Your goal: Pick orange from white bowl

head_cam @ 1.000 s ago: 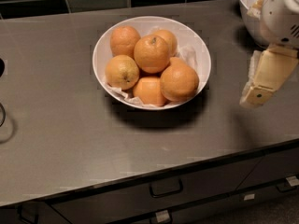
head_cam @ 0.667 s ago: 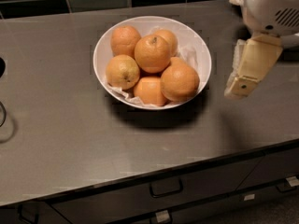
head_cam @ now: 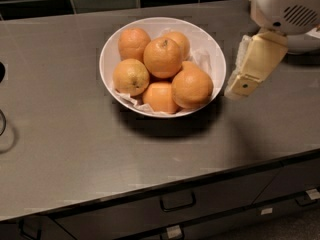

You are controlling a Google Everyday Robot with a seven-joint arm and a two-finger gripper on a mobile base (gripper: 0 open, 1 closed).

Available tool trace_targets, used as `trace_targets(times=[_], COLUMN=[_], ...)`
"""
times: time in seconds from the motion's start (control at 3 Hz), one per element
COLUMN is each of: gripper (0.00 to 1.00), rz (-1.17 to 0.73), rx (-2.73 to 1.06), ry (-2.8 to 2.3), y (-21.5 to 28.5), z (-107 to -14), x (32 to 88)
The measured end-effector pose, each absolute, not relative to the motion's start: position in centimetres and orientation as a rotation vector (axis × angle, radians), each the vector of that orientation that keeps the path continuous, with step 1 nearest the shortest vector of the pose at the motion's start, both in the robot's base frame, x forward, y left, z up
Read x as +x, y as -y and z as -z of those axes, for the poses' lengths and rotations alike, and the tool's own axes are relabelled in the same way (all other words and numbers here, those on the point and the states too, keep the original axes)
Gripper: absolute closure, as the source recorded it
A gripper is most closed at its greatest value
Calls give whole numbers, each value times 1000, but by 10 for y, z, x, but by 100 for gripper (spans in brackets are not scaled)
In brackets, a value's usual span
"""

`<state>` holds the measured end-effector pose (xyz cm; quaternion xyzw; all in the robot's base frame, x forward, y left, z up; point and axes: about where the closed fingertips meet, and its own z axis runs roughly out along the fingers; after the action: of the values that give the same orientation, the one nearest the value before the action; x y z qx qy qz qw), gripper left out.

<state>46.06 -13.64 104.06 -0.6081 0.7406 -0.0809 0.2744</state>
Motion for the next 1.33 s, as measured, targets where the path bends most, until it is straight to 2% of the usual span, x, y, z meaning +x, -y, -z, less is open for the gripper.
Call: trace_targets(times=[1.0,1.33], gripper=[0,0], rz=[-212,-213], rx=[-1190,-1190], ry=[-2045,-2045], y=[111,111], z=[-1001,-1001], x=[479,479])
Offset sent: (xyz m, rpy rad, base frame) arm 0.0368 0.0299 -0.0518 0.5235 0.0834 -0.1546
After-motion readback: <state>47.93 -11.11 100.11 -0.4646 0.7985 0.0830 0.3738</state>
